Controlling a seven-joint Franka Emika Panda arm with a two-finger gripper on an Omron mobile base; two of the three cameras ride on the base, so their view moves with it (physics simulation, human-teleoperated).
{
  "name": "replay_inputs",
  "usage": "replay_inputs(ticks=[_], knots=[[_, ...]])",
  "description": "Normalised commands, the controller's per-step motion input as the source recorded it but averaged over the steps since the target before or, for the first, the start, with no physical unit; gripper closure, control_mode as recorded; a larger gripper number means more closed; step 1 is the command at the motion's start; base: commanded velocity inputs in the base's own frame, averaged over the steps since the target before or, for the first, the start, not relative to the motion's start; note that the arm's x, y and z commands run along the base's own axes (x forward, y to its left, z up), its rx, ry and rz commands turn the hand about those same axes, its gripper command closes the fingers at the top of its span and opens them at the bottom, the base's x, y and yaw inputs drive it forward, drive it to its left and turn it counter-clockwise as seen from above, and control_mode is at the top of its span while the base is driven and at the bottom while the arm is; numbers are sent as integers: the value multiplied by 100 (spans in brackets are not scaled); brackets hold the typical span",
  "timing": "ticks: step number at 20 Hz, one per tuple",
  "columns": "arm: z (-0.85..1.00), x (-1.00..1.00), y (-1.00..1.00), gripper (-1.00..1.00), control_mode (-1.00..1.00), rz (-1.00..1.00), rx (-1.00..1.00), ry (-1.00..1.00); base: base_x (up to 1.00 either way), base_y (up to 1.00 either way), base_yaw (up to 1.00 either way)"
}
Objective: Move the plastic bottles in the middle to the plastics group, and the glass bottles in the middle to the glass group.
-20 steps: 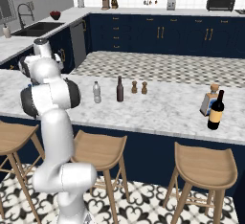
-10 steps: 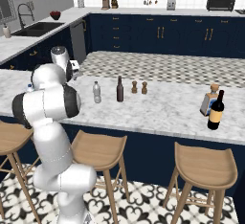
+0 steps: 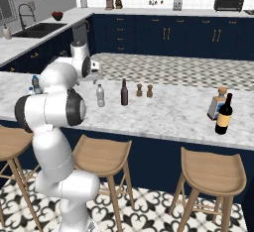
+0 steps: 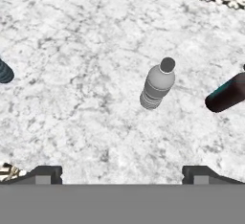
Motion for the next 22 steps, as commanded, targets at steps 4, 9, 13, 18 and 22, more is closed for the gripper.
replay_inputs(ticks=[4,9,13,18,22], knots=[[-25,0,-2,-100,-100,-1,0,3,0,0,0],[-26,13,-9,-100,-100,0,0,0,0,0,0],[-22,16,-37,-100,-100,-1,0,-3,0,0,0],[-7,42,-3,-100,-100,-4,0,-2,0,0,0],[-6,27,0,-100,-100,-4,0,-1,0,0,0]])
